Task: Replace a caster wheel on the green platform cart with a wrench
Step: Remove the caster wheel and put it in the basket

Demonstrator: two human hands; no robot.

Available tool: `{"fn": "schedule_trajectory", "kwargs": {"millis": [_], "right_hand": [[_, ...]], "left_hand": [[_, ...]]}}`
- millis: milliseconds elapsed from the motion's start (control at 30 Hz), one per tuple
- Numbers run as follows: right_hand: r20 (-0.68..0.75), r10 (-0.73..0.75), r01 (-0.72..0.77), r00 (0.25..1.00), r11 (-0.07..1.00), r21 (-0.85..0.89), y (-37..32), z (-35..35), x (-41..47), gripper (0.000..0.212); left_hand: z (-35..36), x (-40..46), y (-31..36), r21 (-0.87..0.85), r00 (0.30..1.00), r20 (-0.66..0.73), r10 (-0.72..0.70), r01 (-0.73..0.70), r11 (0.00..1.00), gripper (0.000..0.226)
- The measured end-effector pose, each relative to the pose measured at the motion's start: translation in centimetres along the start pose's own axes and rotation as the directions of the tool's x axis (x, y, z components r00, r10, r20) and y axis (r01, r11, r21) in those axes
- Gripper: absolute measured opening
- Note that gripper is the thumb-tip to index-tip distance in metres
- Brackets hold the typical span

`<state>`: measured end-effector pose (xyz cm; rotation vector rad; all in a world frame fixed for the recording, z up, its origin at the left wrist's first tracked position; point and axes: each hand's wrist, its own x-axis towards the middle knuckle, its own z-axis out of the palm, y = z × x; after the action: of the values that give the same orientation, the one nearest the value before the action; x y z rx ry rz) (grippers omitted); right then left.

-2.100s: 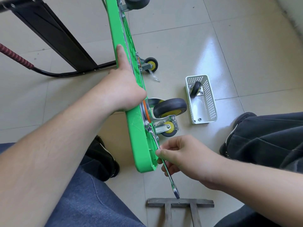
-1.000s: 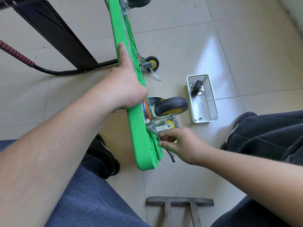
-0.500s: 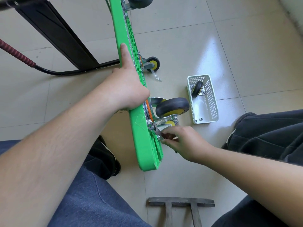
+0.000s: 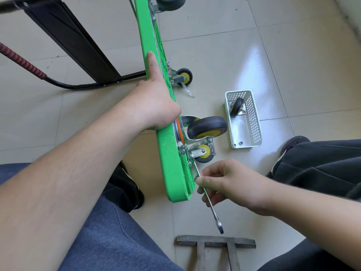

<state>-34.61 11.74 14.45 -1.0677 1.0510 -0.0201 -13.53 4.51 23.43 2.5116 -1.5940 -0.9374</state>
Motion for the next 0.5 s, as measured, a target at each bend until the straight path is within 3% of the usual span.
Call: {"fn": "schedule_trajectory", "kwargs": {"millis": [333, 500], "right_hand": [[-0.027, -0.037, 0.037, 0.999, 0.999, -0.020, -0.3, 0.9, 0.7, 0.024], [-0.061, -0.102, 0.088, 0.993, 0.975, -0.202, 0.1, 0.7, 1.4, 0.023]], "left_hand": [[0.0, -0.1, 0.0, -0.005, 1.000, 0.002, -0.006, 0.006, 1.000, 0.112], [0.0, 0.0, 0.1, 0.003, 1.000, -0.003, -0.005, 0.005, 1.000, 0.112]]}}
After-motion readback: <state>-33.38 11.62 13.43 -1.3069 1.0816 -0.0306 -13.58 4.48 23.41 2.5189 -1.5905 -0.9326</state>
